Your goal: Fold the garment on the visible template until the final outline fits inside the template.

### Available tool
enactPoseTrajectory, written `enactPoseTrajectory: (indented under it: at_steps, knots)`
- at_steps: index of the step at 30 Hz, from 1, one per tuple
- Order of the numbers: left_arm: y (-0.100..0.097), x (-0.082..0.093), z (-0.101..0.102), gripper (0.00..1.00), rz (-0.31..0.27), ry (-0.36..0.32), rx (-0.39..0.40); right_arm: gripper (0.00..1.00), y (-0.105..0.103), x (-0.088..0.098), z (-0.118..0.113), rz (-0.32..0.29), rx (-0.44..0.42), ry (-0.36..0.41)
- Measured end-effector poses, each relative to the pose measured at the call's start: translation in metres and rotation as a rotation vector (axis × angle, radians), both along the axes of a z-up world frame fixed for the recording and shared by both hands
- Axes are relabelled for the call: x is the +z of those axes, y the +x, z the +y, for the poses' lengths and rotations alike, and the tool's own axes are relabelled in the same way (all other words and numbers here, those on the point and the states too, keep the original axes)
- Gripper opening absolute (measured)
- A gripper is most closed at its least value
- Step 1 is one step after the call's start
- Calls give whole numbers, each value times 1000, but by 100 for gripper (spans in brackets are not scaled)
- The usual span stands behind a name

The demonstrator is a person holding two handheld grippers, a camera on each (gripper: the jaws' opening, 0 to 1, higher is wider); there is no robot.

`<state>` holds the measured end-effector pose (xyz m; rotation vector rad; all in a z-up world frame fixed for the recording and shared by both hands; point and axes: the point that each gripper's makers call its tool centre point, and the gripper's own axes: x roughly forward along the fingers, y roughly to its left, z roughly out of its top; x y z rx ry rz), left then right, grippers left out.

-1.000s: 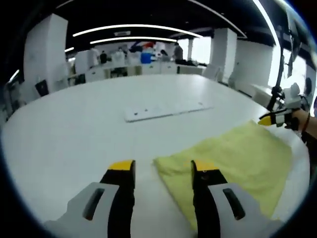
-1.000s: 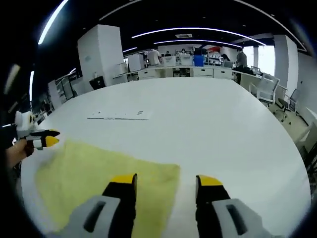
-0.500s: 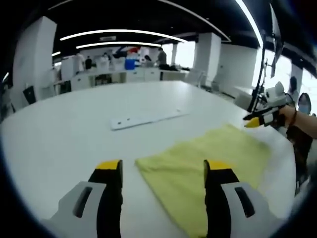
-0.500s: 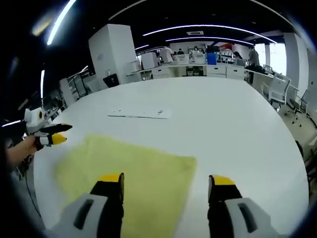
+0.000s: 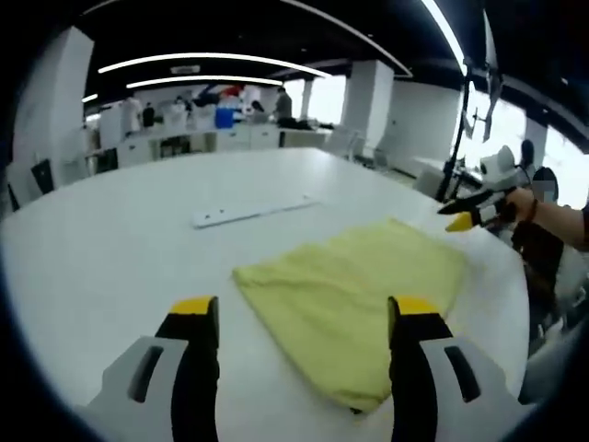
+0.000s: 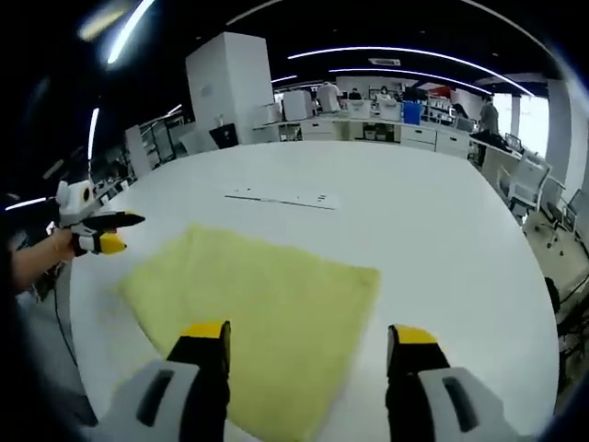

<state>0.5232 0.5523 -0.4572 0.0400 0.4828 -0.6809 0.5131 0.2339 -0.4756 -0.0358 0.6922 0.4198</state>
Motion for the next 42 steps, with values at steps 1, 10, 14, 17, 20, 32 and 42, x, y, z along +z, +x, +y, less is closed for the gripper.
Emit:
enactPoseTrajectory:
  at_steps: [1, 10, 14, 17, 20, 32, 42]
  knots:
    - [-3, -1, 1, 72, 2, -3, -4, 68, -4, -1, 0, 2, 7, -5]
    - [-32, -5, 3, 68, 11, 12, -15, 65, -27, -2, -2, 11, 17, -7]
    - [-44, -8, 5, 63, 7, 23, -9, 61, -39, -7, -5, 16, 13, -8]
    - [-47, -13, 12, 60, 8, 35, 22, 57, -50, -9, -6, 19, 13, -12]
    - [-53, -14, 14, 56, 3, 34, 42, 55, -60, -12, -5, 25, 7, 1]
    - [-76, -39, 14, 44, 57, 30, 61, 36, -82, -30, -10, 46, -21, 10]
    - [-88, -61, 13, 28, 112, 8, 106, 13, -89, -54, -15, 78, -72, 14]
